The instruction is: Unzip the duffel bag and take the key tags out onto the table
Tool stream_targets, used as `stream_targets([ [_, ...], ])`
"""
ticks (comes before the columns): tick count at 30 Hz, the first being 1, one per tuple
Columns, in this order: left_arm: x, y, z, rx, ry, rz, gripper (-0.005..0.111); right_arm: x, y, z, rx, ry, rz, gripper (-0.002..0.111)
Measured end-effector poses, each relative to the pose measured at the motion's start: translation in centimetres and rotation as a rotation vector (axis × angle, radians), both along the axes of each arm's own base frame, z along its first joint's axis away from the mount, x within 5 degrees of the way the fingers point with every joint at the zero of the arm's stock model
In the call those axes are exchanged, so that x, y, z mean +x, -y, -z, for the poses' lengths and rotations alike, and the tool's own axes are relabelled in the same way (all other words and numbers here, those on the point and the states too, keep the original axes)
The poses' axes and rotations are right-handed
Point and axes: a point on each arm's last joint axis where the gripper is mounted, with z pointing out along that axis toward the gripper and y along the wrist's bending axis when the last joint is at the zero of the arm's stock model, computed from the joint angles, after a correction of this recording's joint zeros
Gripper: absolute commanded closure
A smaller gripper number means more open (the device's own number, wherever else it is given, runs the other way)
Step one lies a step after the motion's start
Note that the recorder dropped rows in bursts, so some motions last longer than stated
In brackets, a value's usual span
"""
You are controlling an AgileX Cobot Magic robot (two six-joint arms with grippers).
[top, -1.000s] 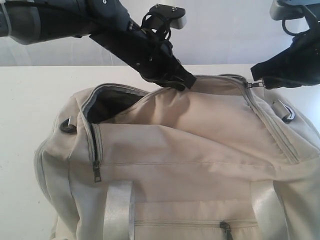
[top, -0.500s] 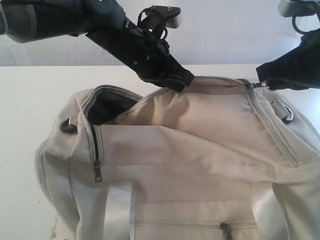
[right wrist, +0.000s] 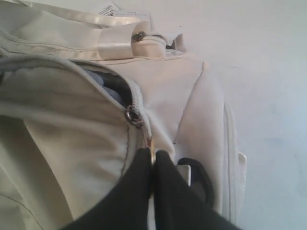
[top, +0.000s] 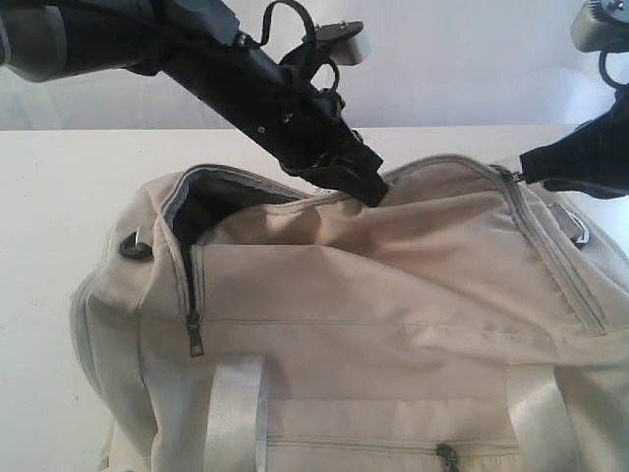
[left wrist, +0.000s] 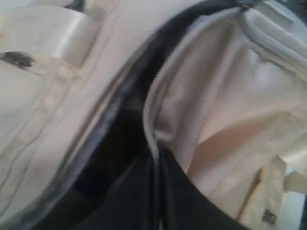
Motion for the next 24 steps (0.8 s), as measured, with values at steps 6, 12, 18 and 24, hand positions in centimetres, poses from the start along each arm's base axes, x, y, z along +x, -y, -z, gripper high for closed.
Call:
stream_targets([
  [6, -1.0, 0.4, -1.5, -0.103, 0.015, 0.101, 0.107, 0.3, 0.1, 0.3, -0.013, -0.01, -0.001, 0.108],
  [12, -1.0, -1.4, -3.9, -0.144, 0.075, 0.063, 0.107, 0.8, 0.1, 0.9, -0.018, -0.034, -0.003, 0.108],
  [18, 0.0, -3.2, -4.5, -0.158, 0.087, -0.014, 0.107, 0.7, 0.0, 1.0, -0.006, -0.05, -0.005, 0.108],
  [24, 0.3, -3.8, -4.3, -0.155, 0.075, -0.034, 0.107, 0.3, -0.1, 1.2, 0.002, -0.093, -0.015, 0.108],
])
